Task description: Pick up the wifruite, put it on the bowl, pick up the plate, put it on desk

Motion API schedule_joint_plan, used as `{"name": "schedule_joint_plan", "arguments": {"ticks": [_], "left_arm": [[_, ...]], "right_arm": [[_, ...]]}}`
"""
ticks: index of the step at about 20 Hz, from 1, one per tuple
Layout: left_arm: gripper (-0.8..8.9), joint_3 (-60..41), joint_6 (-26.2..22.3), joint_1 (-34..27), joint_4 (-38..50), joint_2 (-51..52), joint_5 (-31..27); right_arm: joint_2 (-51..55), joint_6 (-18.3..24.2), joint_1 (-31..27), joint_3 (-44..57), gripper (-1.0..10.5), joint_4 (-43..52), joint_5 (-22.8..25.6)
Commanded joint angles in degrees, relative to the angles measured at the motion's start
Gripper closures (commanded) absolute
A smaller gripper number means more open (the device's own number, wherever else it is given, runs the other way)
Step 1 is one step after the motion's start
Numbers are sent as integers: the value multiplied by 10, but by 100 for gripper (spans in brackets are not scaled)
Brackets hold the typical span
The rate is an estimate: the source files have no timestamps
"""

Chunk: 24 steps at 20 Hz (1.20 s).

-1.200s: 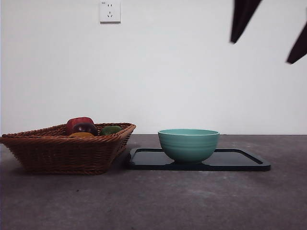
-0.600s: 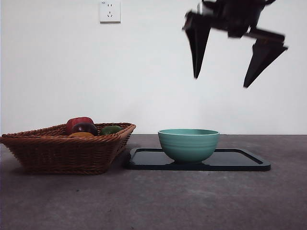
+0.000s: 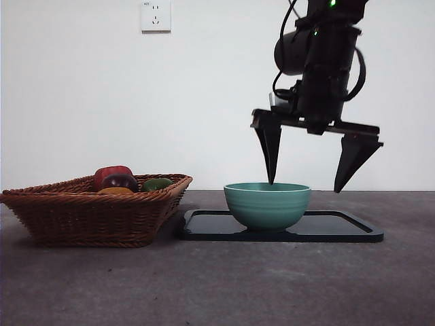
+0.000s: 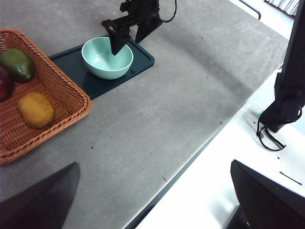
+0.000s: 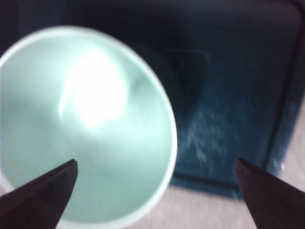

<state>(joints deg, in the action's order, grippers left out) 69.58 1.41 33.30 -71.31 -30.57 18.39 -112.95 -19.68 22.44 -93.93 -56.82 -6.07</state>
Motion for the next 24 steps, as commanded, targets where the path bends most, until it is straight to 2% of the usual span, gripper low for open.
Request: {"name": "schedule_joint_plan", "arguments": {"ticks": [1, 8, 10, 13, 18, 24], "left_arm": [[313, 6, 1, 5, 7, -1, 3], [313, 6, 1, 5, 7, -1, 3], [313, 6, 1, 5, 7, -1, 3], [313, 6, 1, 5, 6, -1, 3], [313, 6, 1, 5, 6, -1, 3], [313, 6, 2, 5, 6, -1, 3]], "right_arm": [[-29, 3, -2, -14, 388, 16, -1], [-42, -9, -7, -14, 707, 54, 0], [-49, -9, -7, -14, 759, 45, -10], [-56, -4, -2, -14, 942, 48, -12], [-38, -2, -1, -14, 942, 40, -12], [51, 36, -3, -14, 942, -40, -2]]}}
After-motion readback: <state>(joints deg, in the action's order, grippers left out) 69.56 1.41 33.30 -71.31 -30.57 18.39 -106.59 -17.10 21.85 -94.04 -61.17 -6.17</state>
